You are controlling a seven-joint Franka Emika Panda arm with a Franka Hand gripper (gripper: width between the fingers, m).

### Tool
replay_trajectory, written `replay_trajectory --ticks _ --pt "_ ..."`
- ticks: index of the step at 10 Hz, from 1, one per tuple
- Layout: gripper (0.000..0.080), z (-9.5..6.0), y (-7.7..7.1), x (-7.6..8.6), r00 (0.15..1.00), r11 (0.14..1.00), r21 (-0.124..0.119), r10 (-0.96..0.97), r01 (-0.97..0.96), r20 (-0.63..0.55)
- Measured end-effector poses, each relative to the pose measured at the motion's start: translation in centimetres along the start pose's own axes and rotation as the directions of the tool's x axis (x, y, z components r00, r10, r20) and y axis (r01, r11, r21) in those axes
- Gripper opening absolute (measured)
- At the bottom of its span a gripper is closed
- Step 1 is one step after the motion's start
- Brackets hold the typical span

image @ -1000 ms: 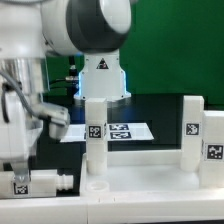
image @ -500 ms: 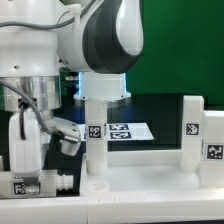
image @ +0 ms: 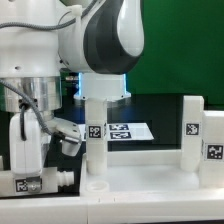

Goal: Assemble desk

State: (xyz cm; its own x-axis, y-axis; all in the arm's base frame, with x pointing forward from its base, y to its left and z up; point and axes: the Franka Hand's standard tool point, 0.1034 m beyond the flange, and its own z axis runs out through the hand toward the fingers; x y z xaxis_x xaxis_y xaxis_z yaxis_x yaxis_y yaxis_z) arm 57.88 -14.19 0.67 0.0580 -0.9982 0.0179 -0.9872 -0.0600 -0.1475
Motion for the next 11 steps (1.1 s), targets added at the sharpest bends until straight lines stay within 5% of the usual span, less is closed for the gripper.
replay_trajectory --ticks 1,3,4,8,10,11 --pt "0.0282 -1.3 -0.7 0.1 0.999 1.000 0.007 -0.027 0.026 0.018" --pt "0.0282 -6.2 -2.1 0.7 0.997 0.996 0.070 -0.062 0.059 0.036" --pt "0.0282 -7.4 -2.1 0.7 0.992 0.989 0.081 -0.125 0.123 0.025" --pt "0.0284 -7.3 -1.8 0.3 0.921 0.919 0.068 -0.389 0.390 -0.020" --pt "0.0284 -9.2 -1.6 1.7 0.777 0.773 0.077 -0.626 0.630 -0.071" --pt "0.0284 -11.2 -0.2 2.5 0.689 0.683 0.090 -0.719 0.725 -0.091"
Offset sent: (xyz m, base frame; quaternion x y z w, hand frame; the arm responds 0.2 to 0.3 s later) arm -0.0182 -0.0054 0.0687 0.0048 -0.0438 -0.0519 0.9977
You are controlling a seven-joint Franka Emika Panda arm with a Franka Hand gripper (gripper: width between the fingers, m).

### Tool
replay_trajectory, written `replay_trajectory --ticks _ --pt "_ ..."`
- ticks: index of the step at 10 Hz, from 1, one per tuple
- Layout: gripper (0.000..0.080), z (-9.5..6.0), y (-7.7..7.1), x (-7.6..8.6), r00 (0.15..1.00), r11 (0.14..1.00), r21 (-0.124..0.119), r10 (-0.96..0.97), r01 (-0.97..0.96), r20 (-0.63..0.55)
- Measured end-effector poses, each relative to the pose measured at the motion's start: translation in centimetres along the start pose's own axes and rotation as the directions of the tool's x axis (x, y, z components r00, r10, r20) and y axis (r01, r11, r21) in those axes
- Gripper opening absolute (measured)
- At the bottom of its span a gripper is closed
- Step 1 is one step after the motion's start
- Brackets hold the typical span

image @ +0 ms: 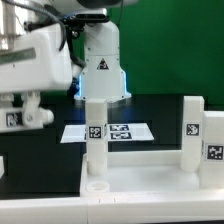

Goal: Assemble desk

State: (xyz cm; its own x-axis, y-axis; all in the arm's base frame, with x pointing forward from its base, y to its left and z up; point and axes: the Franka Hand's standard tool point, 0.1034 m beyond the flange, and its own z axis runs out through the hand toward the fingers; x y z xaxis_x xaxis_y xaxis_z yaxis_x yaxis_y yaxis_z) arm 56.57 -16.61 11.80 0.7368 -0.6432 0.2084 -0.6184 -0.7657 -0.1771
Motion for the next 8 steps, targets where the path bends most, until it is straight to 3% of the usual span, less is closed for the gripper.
replay_trajectory --ticks 1,2,4,5,6,7,8 --pt "0.0284 -1.9 1.6 -1.4 0.998 0.998 0.011 -0.067 0.067 -0.019" --pt "0.0284 -2.2 2.0 -2.2 0.997 0.997 0.009 -0.079 0.079 -0.008" --pt "0.0284 -1.8 1.9 -2.1 0.997 0.997 0.004 -0.079 0.079 -0.006" --pt "0.0284 -1.6 2.1 -2.8 0.997 0.998 0.017 -0.064 0.063 0.030" --pt "0.0284 -1.3 2.8 -4.4 0.993 0.999 0.042 -0.039 0.035 0.112" --pt "0.0284 -0.7 3.7 -5.7 0.990 0.998 0.044 -0.045 0.039 0.133" --pt "0.0284 0.5 4.9 -8.5 0.991 0.999 0.023 -0.037 0.034 0.131"
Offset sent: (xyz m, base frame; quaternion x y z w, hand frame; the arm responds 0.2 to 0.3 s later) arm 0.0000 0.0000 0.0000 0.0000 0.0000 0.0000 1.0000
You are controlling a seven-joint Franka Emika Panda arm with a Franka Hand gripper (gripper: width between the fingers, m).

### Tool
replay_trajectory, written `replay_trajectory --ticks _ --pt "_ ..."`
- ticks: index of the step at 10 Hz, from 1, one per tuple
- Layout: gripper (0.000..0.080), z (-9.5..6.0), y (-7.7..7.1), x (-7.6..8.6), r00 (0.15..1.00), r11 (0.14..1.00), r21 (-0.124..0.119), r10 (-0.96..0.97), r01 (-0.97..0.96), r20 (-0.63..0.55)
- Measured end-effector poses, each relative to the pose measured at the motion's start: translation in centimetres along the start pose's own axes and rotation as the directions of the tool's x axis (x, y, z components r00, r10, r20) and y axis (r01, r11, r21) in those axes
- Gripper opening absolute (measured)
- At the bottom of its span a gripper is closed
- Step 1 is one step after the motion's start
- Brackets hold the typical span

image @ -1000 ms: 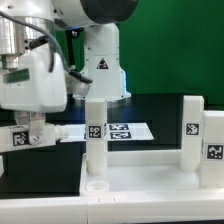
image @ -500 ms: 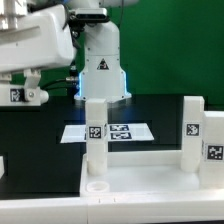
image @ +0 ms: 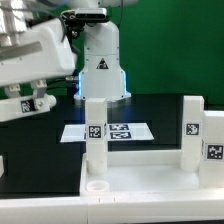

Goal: Assemble desk

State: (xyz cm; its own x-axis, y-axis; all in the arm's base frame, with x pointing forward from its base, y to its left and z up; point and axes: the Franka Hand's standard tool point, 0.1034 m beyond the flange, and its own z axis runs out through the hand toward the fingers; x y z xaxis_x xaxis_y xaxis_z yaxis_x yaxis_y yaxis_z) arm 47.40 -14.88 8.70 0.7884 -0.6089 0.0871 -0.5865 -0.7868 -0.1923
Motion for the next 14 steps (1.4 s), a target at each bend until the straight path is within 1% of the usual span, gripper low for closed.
replay_trajectory --ticks 1,3,4,5,6,7,8,9,10,11,12,13,14 --pt "0.0284 0.7 0.0 -1.3 1.000 1.000 -0.015 0.003 -0.003 0.012" --pt "0.0284 0.5 0.1 -0.9 1.000 1.000 -0.011 0.008 -0.008 0.009" --pt "0.0284 0.7 0.2 -1.2 1.000 1.000 -0.014 0.010 -0.010 0.013" --pt "0.0284 1.4 1.1 -2.1 0.999 0.999 -0.017 0.034 -0.034 0.032" --pt "0.0284 2.3 2.4 -3.4 0.997 0.998 -0.029 0.055 -0.053 0.063" --pt "0.0284 3.0 4.1 -4.6 0.999 0.996 -0.071 0.049 -0.047 0.023" --pt "0.0284 4.0 5.0 -6.6 0.999 0.992 -0.118 0.042 -0.040 0.009" --pt "0.0284 4.2 4.6 -6.5 0.998 0.994 -0.100 0.037 -0.032 0.042" --pt "0.0284 4.1 4.6 -6.1 0.999 0.994 -0.099 0.040 -0.036 0.032" --pt "0.0284 4.4 4.3 -6.6 0.999 0.995 -0.101 -0.002 0.007 0.049" --pt "0.0284 5.0 3.6 -7.3 0.995 0.992 -0.100 -0.074 0.081 0.071" --pt "0.0284 5.4 3.5 -7.8 0.989 0.984 -0.111 -0.129 0.136 0.068" --pt "0.0284 5.8 3.7 -8.3 0.984 0.977 -0.121 -0.165 0.173 0.072"
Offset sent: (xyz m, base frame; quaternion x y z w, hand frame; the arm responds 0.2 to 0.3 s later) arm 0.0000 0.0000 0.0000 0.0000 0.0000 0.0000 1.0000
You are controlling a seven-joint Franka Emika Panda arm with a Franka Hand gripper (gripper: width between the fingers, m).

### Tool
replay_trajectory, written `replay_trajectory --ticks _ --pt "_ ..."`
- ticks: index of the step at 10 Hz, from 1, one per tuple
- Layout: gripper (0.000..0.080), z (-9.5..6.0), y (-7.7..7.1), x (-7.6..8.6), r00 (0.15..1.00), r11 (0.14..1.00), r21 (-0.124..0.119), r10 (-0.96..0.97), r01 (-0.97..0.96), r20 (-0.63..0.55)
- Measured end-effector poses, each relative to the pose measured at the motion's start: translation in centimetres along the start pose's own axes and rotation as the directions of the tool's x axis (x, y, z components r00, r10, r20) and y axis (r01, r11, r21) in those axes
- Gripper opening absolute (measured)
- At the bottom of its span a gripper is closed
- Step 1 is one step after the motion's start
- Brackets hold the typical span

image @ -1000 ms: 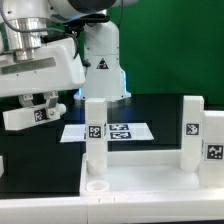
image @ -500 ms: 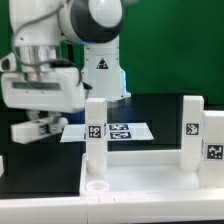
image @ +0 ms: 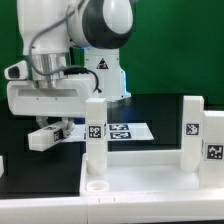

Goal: Assemble desk

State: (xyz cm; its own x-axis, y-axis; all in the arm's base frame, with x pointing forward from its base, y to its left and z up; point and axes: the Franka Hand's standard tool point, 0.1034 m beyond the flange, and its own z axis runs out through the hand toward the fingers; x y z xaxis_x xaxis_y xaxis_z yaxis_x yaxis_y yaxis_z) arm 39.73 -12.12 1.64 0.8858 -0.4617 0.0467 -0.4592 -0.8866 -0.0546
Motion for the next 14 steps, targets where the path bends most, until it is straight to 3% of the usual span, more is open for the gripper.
replay_trajectory --ticks 1,3,4,6,7,8,9,10,11,12,14 --pt "0.0284 -0.3 -0.1 0.1 1.000 1.000 0.005 -0.005 0.005 -0.002" --pt "0.0284 -1.6 2.1 1.2 0.998 0.998 0.032 0.056 -0.056 -0.015" --pt "0.0284 -1.6 2.5 0.9 0.997 0.997 0.021 0.070 -0.069 -0.023" --pt "0.0284 -2.3 1.6 1.1 0.996 0.996 0.036 0.081 -0.080 -0.028" --pt "0.0367 -2.5 1.4 1.2 0.996 0.996 0.037 0.086 -0.085 -0.030" --pt "0.0367 -2.5 1.4 1.2 0.996 0.996 0.037 0.086 -0.085 -0.031" --pt "0.0549 -2.5 1.3 1.3 0.996 0.996 0.036 0.088 -0.087 -0.031" --pt "0.0618 -2.6 1.3 1.3 0.995 0.995 0.037 0.093 -0.092 -0.031" --pt "0.0618 -2.4 1.2 1.3 0.995 0.994 0.041 0.100 -0.099 -0.019" --pt "0.0643 -2.4 0.2 1.5 0.991 0.990 0.071 0.116 -0.121 0.070" --pt "0.0648 -4.0 -0.9 3.9 0.978 0.986 0.096 0.121 -0.138 0.167"
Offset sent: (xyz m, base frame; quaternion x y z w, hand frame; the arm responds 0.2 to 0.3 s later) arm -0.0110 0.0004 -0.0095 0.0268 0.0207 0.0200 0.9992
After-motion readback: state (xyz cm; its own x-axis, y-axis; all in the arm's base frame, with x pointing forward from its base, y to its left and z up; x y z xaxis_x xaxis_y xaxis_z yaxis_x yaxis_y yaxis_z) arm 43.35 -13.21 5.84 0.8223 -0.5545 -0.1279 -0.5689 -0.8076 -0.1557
